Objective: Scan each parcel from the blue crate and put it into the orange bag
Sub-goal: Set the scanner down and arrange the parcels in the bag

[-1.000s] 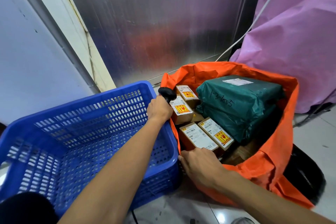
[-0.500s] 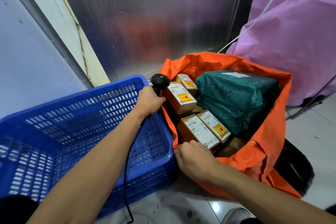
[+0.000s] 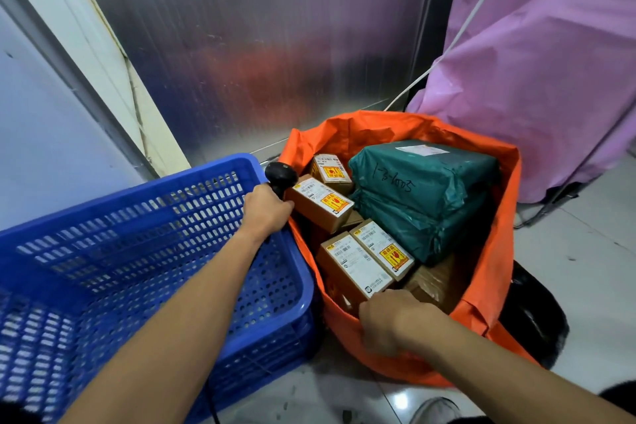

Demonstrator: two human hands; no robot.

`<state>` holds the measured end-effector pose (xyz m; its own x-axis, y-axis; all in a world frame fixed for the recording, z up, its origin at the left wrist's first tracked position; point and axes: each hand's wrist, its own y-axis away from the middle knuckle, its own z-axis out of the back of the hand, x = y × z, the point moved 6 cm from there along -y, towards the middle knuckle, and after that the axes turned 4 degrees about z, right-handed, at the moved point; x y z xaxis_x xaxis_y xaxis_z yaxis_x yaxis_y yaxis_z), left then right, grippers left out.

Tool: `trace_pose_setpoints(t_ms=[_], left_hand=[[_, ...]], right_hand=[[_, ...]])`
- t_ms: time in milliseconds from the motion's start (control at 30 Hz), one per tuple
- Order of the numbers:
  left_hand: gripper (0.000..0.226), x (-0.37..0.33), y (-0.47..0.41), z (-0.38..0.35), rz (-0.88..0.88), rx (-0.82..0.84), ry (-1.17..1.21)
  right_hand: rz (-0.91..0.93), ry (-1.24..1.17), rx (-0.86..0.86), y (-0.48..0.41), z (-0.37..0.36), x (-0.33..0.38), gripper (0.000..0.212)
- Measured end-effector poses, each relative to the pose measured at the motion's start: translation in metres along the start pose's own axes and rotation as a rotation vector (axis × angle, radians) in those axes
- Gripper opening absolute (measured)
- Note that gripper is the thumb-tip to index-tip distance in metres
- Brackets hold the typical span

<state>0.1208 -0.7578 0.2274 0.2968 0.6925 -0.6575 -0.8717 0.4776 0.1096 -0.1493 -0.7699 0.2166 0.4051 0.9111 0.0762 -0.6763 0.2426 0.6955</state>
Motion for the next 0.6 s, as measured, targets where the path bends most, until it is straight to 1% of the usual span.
trace_pose_setpoints(t_ms=[67, 133, 200, 267, 333, 400, 433, 533, 600], left_hand=[[0.014, -0.001, -0.001, -0.001, 0.021, 0.002, 0.039], [0.015, -0.001, -0.004, 0.003, 0.069, -0.017, 0.090], [0.016, -0.005, -0.006, 0.010, 0.119, -0.056, 0.223], [0.014, -0.007, -0.008, 0.015, 0.128, -0.103, 0.379], [0.021, -0.012, -0.007, 0.014, 0.111, -0.110, 0.436], [0.035, -0.017, -0.001, 0.011, 0.110, -0.103, 0.360], [0.035, -0.017, 0.002, 0.009, 0.120, -0.088, 0.308], [0.024, -0.010, 0.006, 0.007, 0.128, -0.088, 0.207], [0.020, -0.005, 0.006, 0.007, 0.127, -0.075, 0.171]], right_hand=[[-0.030, -0.012, -0.025, 0.004, 0.006, -0.010, 0.041], [-0.057, -0.092, -0.071, 0.011, 0.013, -0.021, 0.042], [-0.063, -0.184, -0.141, 0.023, 0.023, -0.030, 0.043], [-0.066, -0.212, -0.204, 0.034, 0.032, -0.035, 0.042], [-0.072, -0.198, -0.205, 0.042, 0.032, -0.039, 0.042], [-0.077, -0.159, -0.150, 0.042, 0.024, -0.036, 0.044], [-0.073, -0.151, -0.121, 0.039, 0.019, -0.034, 0.046], [-0.022, -0.181, -0.050, 0.031, 0.008, -0.031, 0.051], [0.013, -0.227, -0.003, 0.032, 0.007, -0.034, 0.059]])
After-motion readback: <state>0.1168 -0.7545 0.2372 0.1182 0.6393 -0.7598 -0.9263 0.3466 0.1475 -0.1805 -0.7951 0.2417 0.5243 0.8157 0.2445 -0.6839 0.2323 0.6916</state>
